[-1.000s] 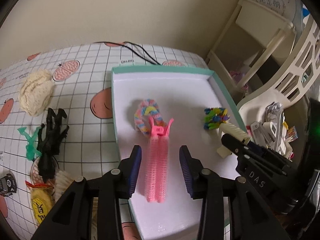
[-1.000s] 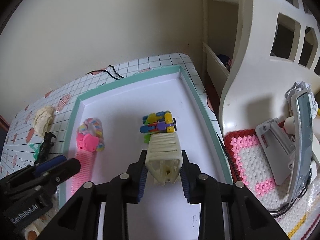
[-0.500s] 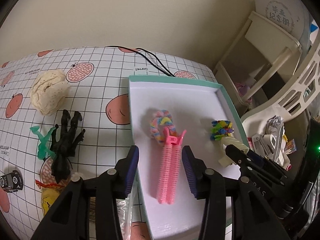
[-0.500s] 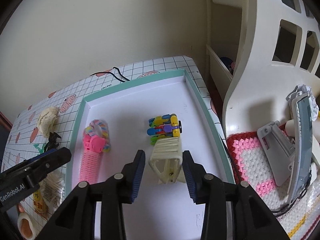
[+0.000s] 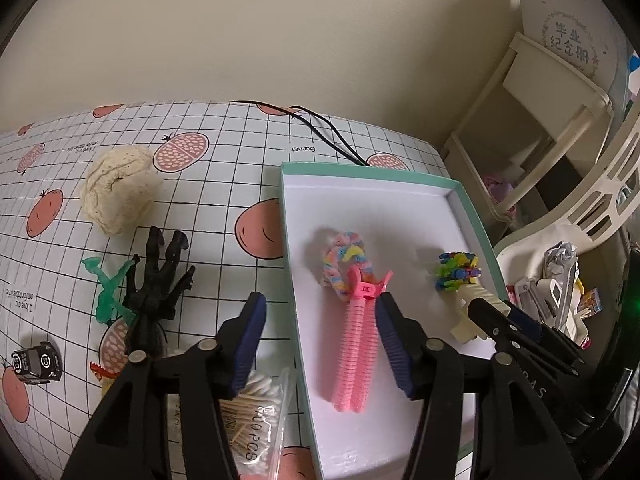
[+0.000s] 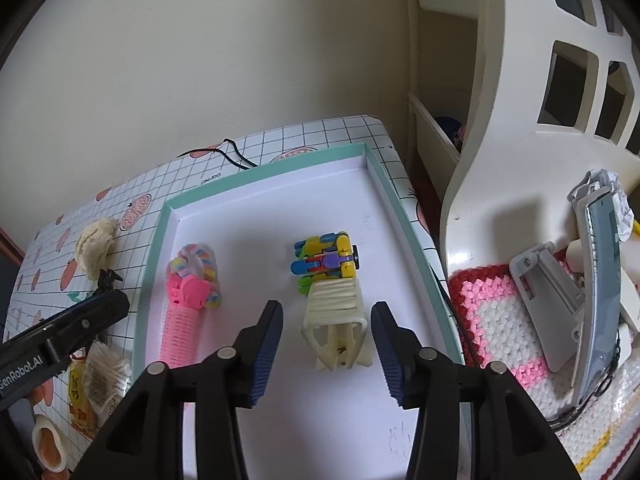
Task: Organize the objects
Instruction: 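Open the left gripper to drop the curler while the right opens to drop the clip, then move both grippers back out of the tray toward the remaining toys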
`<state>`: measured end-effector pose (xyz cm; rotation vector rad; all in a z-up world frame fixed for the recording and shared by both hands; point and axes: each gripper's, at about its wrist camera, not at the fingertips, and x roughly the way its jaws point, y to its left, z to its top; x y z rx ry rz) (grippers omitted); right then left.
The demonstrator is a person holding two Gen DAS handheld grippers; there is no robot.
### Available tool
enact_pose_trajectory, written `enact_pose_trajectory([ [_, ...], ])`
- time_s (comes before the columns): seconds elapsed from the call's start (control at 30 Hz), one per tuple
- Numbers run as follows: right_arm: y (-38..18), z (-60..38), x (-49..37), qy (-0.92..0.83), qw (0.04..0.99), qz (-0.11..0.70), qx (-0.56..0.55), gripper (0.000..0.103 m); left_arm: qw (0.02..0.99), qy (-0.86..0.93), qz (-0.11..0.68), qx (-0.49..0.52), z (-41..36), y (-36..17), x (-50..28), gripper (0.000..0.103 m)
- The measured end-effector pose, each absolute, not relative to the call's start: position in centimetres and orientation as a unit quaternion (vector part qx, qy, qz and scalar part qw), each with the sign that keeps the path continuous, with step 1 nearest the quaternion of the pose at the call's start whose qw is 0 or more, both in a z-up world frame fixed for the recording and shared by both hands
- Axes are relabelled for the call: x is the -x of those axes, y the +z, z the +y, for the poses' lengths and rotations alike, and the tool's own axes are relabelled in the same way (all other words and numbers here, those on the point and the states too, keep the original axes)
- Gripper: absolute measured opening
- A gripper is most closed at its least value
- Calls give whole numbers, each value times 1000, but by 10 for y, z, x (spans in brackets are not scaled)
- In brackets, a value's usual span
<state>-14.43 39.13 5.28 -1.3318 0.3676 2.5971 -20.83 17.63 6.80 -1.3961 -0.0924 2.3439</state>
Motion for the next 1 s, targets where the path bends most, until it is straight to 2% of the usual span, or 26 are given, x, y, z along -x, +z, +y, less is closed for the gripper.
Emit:
enact_pose_trajectory([
  [0.13,54,388,144,880,97,119,450,66,198,844,-34,498,174,69,209,68],
  [0.23,53,387,144,880,97,116,450,74,189,847,-33,496,171,68,210,81],
  [0.3,53,386,145,880,96,116,450,79,180,851,-31,493,168,68,211,81],
  [0.4,52,385,145,880,94,116,450,87,171,854,-29,491,165,67,212,90],
  [0.53,52,384,145,881,93,115,450,98,160,858,-26,487,163,67,213,95],
  [0.6,53,383,145,881,92,116,449,101,155,861,-25,484,162,67,212,103],
  [1.0,58,377,144,884,92,108,445,103,142,866,-29,479,150,73,208,103],
])
